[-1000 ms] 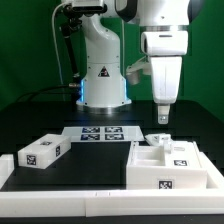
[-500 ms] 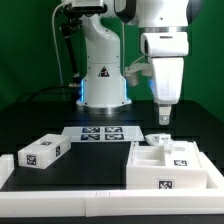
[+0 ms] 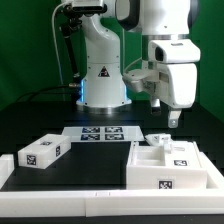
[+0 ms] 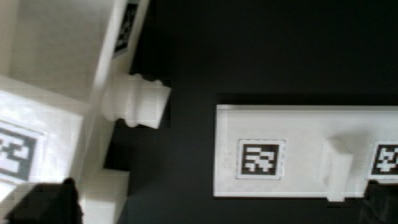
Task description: Assemble cabinet
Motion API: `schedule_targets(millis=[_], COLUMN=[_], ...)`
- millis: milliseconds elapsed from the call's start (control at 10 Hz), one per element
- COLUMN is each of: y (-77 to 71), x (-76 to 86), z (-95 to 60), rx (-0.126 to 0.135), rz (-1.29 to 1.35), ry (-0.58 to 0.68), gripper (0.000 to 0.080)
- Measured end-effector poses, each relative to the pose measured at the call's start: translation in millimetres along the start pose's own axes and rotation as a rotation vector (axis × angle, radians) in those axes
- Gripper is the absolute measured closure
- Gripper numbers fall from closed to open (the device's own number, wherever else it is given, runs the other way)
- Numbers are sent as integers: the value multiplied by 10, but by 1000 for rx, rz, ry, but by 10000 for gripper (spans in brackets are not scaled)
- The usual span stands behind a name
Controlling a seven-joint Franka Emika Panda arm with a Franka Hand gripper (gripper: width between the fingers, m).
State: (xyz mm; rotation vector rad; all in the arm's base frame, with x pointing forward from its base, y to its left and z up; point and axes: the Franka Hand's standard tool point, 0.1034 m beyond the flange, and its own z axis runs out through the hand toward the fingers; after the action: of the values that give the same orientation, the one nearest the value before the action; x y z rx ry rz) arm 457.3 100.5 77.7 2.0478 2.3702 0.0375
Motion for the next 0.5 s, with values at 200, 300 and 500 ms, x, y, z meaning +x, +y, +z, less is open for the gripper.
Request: schedule_targets(millis=[200, 300, 500], y=[16, 14, -75], x=[-35, -36, -20], z=[-5, -3, 32], rx=[-2, -1, 13], rz=[9, 9, -7], ry=[-1, -1, -1], gripper=[2, 2, 2])
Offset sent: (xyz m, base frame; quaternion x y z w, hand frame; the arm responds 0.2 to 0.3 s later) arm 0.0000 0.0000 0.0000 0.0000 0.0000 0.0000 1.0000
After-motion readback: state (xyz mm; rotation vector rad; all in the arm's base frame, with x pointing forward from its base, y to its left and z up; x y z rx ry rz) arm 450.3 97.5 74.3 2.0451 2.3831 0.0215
